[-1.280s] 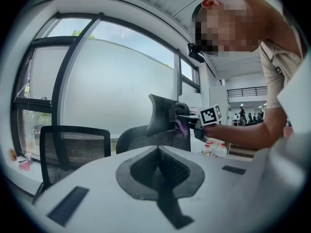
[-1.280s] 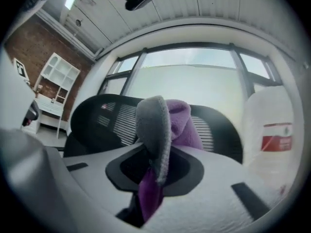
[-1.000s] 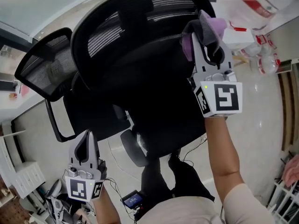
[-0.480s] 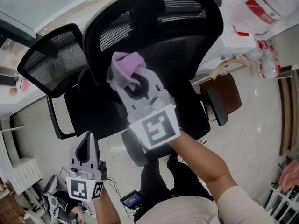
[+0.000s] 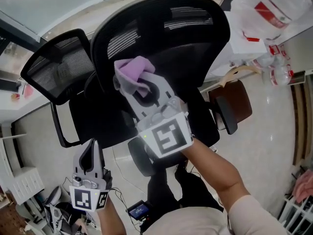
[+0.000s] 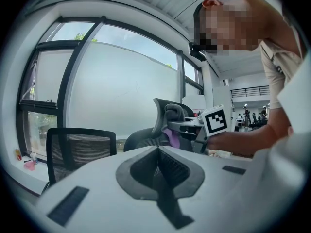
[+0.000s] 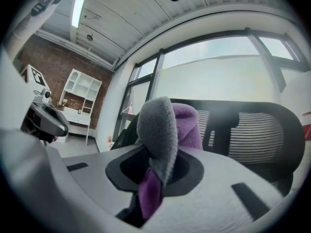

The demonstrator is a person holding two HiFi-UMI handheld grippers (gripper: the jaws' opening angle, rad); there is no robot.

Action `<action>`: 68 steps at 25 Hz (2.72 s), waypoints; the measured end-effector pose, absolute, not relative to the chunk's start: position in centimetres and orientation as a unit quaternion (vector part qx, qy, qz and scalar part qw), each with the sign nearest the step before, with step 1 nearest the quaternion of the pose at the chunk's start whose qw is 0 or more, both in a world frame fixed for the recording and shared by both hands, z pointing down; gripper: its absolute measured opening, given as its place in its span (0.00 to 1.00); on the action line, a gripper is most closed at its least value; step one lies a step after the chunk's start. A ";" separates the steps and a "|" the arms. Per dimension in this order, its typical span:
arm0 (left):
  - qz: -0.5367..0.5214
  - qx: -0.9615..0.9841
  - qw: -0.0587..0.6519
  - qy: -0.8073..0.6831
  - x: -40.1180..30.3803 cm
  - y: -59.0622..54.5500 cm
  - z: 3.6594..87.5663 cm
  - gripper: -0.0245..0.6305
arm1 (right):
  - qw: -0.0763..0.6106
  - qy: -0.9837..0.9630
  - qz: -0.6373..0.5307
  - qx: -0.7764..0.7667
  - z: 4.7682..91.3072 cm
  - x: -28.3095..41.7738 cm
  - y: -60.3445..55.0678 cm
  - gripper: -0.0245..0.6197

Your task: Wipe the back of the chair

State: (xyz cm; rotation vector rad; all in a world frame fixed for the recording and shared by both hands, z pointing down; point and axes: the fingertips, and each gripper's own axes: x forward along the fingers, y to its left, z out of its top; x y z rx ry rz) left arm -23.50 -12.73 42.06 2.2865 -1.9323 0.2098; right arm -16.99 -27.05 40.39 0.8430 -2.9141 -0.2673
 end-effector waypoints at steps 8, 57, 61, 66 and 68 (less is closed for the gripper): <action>0.073 0.773 0.069 -0.627 -21.3 -14.1 42.4 0.05 | 0.051 -0.913 -0.058 0.400 39.4 -6.3 -36.4 0.13; 0.062 0.723 -0.046 -0.686 -21.1 -6.3 24.3 0.05 | 0.062 -0.950 -0.067 0.297 25.3 -4.0 -23.2 0.13; 0.062 0.720 -0.067 -0.688 -20.0 -4.2 21.6 0.05 | 0.057 -0.951 -0.074 0.294 22.3 -1.5 -20.7 0.14; 0.059 0.716 -0.086 -0.691 -18.5 -1.2 18.8 0.05 | 0.053 -0.952 -0.086 0.290 19.2 1.4 -17.1 0.13; 0.056 0.716 -0.095 -0.690 -17.8 -0.2 17.8 0.05 | 0.050 -0.952 -0.093 0.289 18.0 2.4 -15.5 0.13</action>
